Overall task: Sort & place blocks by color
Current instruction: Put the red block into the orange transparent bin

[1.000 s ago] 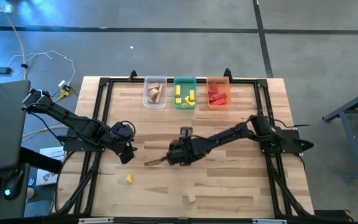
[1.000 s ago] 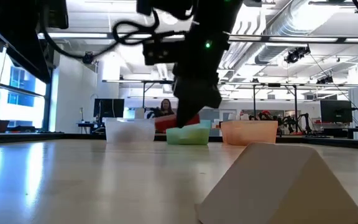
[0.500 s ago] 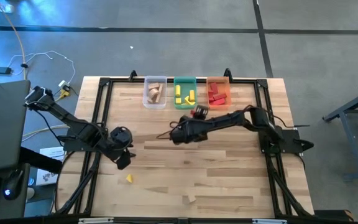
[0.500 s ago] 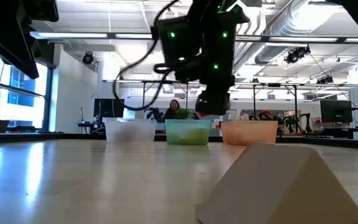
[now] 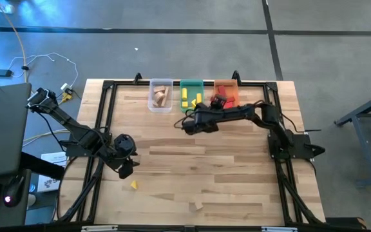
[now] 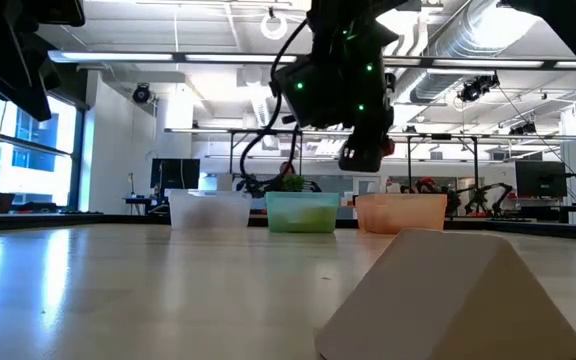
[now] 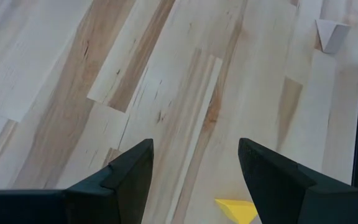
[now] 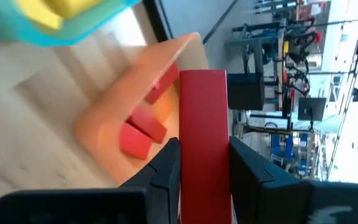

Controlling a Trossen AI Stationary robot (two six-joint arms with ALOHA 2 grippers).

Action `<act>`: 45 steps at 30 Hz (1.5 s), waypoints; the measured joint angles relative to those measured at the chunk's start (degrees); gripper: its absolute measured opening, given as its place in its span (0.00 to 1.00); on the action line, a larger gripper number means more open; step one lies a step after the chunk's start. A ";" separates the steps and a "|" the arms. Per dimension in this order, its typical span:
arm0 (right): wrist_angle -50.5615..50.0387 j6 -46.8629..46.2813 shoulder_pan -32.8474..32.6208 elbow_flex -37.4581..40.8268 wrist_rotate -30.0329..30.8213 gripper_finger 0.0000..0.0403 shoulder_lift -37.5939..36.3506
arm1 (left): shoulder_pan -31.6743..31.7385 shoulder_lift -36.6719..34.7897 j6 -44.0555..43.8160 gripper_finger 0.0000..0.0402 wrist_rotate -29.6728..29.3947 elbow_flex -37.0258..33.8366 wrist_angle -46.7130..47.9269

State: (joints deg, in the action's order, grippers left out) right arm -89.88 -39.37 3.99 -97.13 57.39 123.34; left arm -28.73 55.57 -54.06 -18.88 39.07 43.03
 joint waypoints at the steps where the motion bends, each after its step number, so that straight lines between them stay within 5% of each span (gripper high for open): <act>1: -0.10 -0.12 0.48 0.08 0.12 0.19 -0.37 | 0.00 -0.02 -0.01 0.55 -0.02 0.00 -0.01; 10: -0.04 -0.96 5.12 1.35 -3.29 0.19 -8.41 | 0.00 0.00 0.00 0.55 0.00 -0.02 -0.11; 16: 2.58 -5.82 7.11 13.87 -4.51 0.19 -18.83 | 0.01 0.00 0.07 0.55 0.00 -0.02 -0.07; 29: 36.40 -0.57 12.55 37.20 -12.11 0.19 -41.45 | 0.04 0.00 0.65 0.55 -1.80 -0.02 -0.04; 38: 60.37 3.86 18.85 43.68 -23.41 0.20 -42.38 | 0.01 0.00 -3.92 0.55 -1.93 -0.02 -0.21; 45: 63.65 3.71 22.39 45.23 -28.35 0.20 -40.68 | -0.29 0.00 -4.36 0.55 -1.96 -0.02 -0.44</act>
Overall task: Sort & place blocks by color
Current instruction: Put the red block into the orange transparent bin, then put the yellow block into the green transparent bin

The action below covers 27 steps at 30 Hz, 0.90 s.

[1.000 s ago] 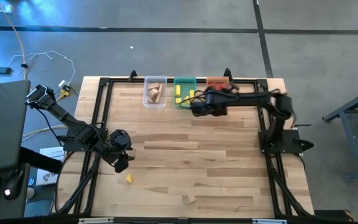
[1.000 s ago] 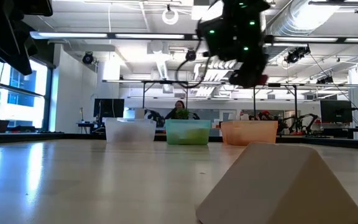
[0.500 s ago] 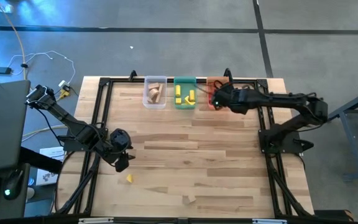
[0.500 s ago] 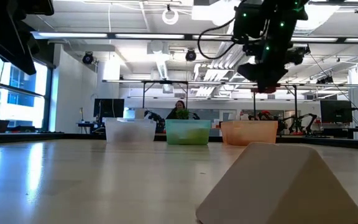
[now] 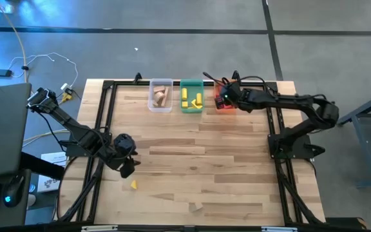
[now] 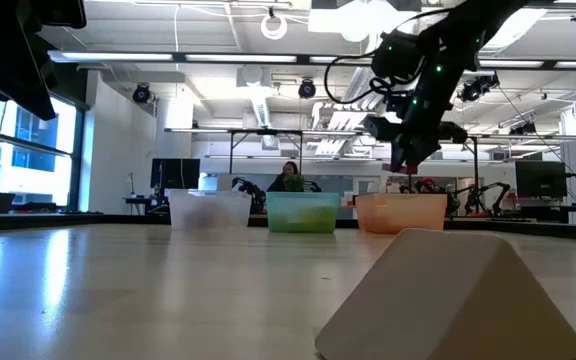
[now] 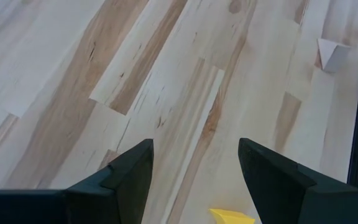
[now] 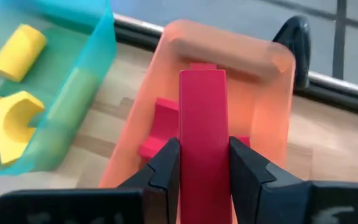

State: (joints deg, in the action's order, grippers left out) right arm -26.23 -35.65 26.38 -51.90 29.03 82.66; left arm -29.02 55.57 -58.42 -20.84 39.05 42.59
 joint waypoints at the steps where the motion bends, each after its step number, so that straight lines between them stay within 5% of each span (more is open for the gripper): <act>1: -0.03 0.11 0.36 0.00 -0.78 0.20 0.27 | -0.28 0.00 0.01 0.55 -0.14 0.00 -0.06; 7: 0.10 0.12 1.38 0.00 -1.26 0.25 2.01 | -2.94 1.26 0.03 0.55 -0.93 0.00 -0.55; 19: 0.03 2.11 1.35 0.00 -1.97 0.48 2.59 | -10.72 7.23 0.03 0.55 -2.34 0.00 -0.50; 27: 0.71 2.26 0.64 -1.23 -4.62 0.51 2.59 | -14.73 8.26 0.43 0.55 -2.34 0.00 -1.00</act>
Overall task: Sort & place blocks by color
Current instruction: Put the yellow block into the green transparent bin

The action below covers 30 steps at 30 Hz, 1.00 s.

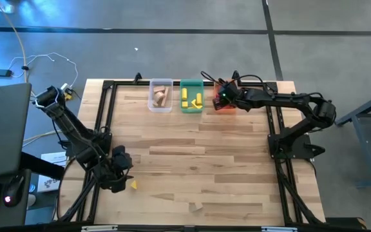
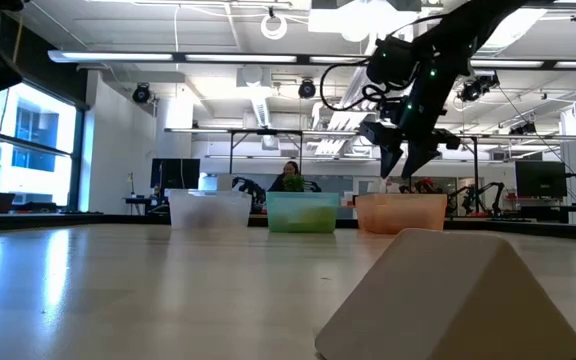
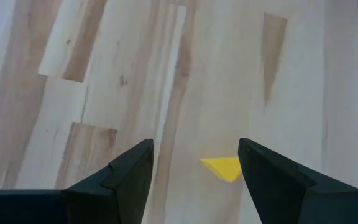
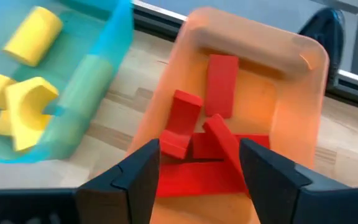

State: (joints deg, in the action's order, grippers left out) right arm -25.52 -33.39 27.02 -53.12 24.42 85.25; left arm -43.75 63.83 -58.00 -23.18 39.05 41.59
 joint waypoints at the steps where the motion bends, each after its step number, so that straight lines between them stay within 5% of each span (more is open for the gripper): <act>1: 0.00 0.25 -0.32 -0.35 -0.10 0.51 -0.02 | -0.58 0.00 0.80 0.55 0.00 0.00 -0.29; 13: 0.26 0.44 -7.34 -2.38 -0.69 0.51 -0.04 | -3.36 -0.02 1.88 0.55 -0.20 0.00 -6.96; 30: 0.19 -0.19 -16.97 -2.38 3.53 0.51 -0.04 | -3.36 0.00 -25.55 0.55 0.55 0.00 -7.07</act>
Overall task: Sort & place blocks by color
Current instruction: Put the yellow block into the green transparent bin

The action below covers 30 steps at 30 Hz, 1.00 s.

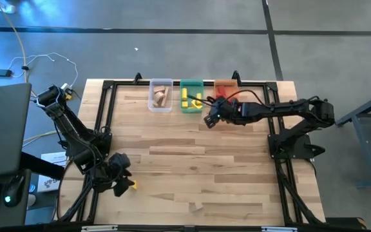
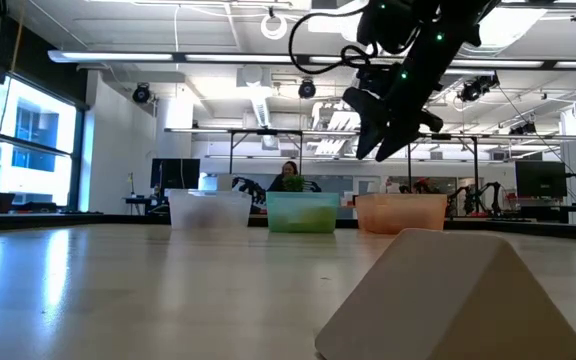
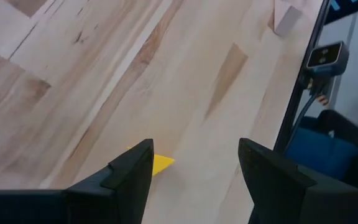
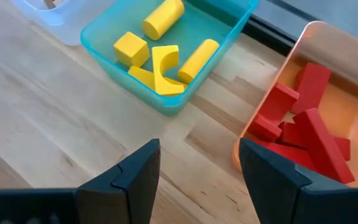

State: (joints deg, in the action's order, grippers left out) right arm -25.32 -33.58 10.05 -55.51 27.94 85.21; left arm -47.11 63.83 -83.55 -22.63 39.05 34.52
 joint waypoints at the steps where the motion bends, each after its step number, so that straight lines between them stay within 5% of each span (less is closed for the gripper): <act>1: -0.02 0.02 -0.28 0.00 0.50 0.51 0.00 | 0.00 0.00 -0.79 0.55 0.00 0.00 -0.01; 20: -0.07 0.08 -4.27 0.00 1.95 0.51 0.00 | 2.18 0.02 -4.47 0.55 4.34 3.59 -5.06; 30: -0.36 0.17 -6.72 0.00 3.75 0.51 0.00 | 2.91 0.02 -8.85 0.55 4.88 10.02 6.05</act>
State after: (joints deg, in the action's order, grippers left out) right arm -25.68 -33.41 3.33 -55.51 31.70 85.21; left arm -44.21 63.86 -92.40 -17.75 49.07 40.57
